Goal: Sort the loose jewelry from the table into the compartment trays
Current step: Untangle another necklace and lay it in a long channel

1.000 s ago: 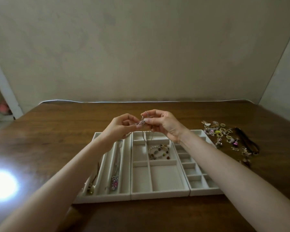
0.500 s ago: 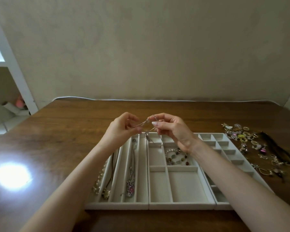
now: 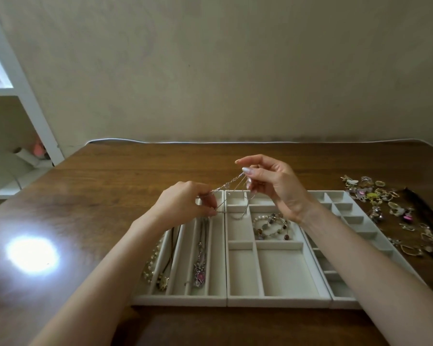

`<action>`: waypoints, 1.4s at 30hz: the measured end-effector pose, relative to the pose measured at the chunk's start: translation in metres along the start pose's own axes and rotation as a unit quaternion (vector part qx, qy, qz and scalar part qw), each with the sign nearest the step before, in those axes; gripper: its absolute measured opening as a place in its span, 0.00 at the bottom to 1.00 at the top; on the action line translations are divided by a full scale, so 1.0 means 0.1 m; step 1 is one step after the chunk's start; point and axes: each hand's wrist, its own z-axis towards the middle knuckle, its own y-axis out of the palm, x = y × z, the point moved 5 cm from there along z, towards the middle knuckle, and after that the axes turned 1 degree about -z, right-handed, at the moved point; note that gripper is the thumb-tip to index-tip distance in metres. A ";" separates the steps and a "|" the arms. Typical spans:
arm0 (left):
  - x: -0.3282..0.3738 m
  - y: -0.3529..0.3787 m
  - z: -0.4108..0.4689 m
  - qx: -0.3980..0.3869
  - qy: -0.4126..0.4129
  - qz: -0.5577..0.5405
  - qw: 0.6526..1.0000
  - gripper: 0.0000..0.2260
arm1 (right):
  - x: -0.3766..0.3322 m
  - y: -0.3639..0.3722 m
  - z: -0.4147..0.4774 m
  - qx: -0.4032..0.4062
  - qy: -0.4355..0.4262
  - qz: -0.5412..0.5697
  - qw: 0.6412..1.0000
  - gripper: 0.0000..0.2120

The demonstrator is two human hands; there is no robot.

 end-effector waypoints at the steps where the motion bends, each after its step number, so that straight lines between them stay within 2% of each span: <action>1: -0.01 0.01 0.00 -0.004 -0.002 0.014 1.000 0.04 | 0.00 0.00 0.00 -0.001 -0.001 -0.006 1.000 0.08; 3: -0.03 0.01 0.00 -0.009 -0.001 0.026 1.000 0.04 | 0.01 0.00 0.00 -0.003 -0.002 -0.023 1.000 0.08; 5: -0.02 0.02 0.01 -0.012 0.005 -0.018 1.000 0.02 | 0.02 0.00 -0.01 -0.003 -0.003 -0.063 0.998 0.08; 7: 0.01 0.02 0.00 -0.015 0.004 -0.138 0.990 0.03 | 0.04 0.03 -0.02 -0.006 -0.003 -0.116 0.993 0.07; 10: 0.08 -0.01 -0.03 -0.010 -0.013 -0.312 0.950 0.04 | 0.07 0.11 -0.03 -0.021 0.004 -0.173 0.985 0.05; 14: 0.11 -0.04 -0.05 -0.005 -0.017 -0.399 0.917 0.02 | 0.10 0.16 -0.03 -0.038 0.014 -0.185 0.982 0.07; 20: 0.14 -0.02 -0.04 0.012 -0.022 -0.421 0.907 0.05 | 0.12 0.16 -0.02 -0.044 0.019 -0.186 0.981 0.06; 29: 0.13 -0.03 -0.04 0.044 -0.023 -0.405 0.913 0.05 | 0.10 0.16 -0.04 -0.041 0.009 -0.197 0.980 0.02; 37: 0.14 0.04 -0.04 -0.006 -0.028 -0.380 0.925 0.06 | 0.09 0.16 -0.04 -0.042 0.011 -0.179 0.983 0.02; 42: 0.14 0.05 -0.04 -0.014 -0.037 -0.398 0.916 0.07 | 0.09 0.17 -0.04 -0.052 0.019 -0.147 0.988 0.03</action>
